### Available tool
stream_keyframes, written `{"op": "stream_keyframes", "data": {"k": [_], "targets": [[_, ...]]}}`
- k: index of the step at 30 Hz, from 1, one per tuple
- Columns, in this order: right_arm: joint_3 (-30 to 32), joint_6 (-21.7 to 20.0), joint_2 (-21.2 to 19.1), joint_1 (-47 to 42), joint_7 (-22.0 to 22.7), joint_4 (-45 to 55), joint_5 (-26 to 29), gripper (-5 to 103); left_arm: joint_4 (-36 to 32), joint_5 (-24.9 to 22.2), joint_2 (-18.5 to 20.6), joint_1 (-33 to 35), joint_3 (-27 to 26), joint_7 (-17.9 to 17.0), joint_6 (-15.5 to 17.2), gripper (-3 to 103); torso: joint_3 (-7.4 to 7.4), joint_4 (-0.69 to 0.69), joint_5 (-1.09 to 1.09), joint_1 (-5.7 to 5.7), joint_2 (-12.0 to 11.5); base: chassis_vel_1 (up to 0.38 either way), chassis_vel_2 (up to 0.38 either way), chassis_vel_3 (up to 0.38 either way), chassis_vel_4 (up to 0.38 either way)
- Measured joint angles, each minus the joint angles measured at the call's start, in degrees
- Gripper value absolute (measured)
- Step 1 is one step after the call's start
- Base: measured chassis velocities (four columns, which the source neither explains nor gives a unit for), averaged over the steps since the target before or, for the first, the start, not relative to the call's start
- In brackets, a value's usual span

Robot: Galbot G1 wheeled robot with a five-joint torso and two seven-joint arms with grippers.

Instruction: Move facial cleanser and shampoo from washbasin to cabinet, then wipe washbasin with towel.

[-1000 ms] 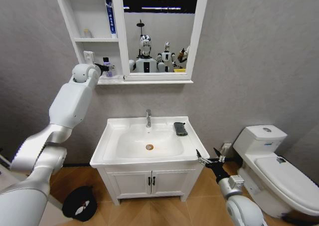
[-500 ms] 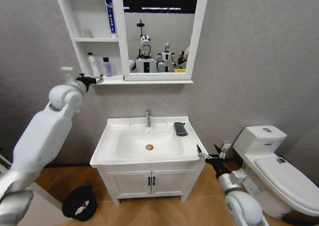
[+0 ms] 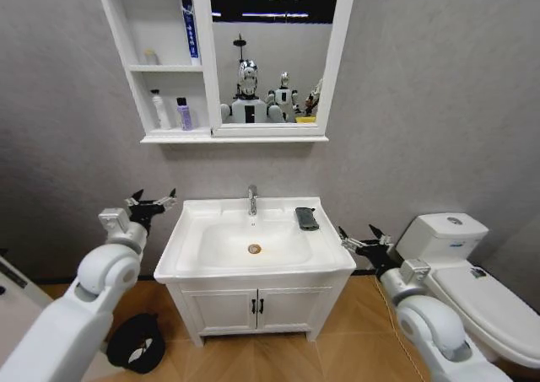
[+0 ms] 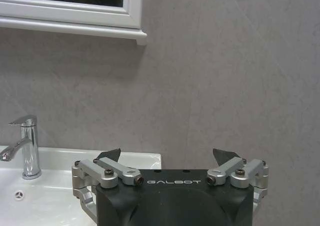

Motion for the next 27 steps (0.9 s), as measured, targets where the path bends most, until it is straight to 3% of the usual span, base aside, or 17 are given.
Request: {"op": "stream_keyframes", "data": {"k": [2,4,6,8,12,14,18,22,27], "targets": [[-0.17,-0.85,-0.18,0.28,0.94,0.44,0.55,100,0.23,1.82,-1.01,0.8,-0.53,1.62,-1.08,100,0.0,0.02,-0.01,0.0,0.0,0.0,0.0,0.0,0.0],[-0.74,-1.94,-0.25,1.07,2.44,1.0,1.46,100,0.46,5.57,-3.49,3.67,-3.0,5.95,-3.58,100,0.01,0.1,-0.03,0.01,-0.01,0.0,0.0,0.0,0.0],[-0.81,-2.07,-0.1,1.17,2.68,1.05,1.5,100,0.41,6.07,-4.01,4.41,-3.69,6.92,-4.18,100,0.0,0.1,-0.03,0.01,-0.01,0.0,0.0,0.0,0.0],[-0.92,-2.26,1.29,1.05,3.17,1.31,1.38,100,-0.59,6.79,-5.87,7.36,-6.18,10.36,-5.67,100,0.0,0.07,-0.03,0.01,0.0,0.0,0.0,0.0,0.0],[-0.76,-2.33,2.83,0.98,3.41,1.48,0.65,100,-2.17,7.11,-7.2,10.37,-7.83,12.1,-5.36,100,0.0,0.05,-0.03,0.01,0.0,0.0,0.0,0.0,0.0],[-0.12,-2.0,4.47,1.06,3.2,1.29,-0.93,100,-4.72,8.84,-8.59,15.35,-9.96,14.31,-4.16,100,0.0,0.06,-0.03,0.01,0.0,0.0,0.0,0.0,0.0],[0.62,-1.28,5.12,0.92,2.42,1.11,-1.8,100,-8.37,10.25,-10.43,23.33,-13.7,17.51,-5.48,100,0.0,0.07,-0.03,0.0,0.0,0.0,0.0,0.0,0.0],[0.91,-1.17,4.54,0.98,2.11,1.37,-1.86,100,-10.98,11.13,-12.08,29.05,-16.75,19.23,-6.14,100,0.0,0.07,-0.03,0.0,0.0,0.0,0.0,0.0,0.0],[1.27,-1.33,3.84,0.99,2.09,1.99,-1.65,100,-12.18,11.63,-13.22,31.57,-18.11,19.48,-5.96,100,0.0,0.07,-0.03,0.0,0.0,0.0,0.0,0.0,0.0]]}}
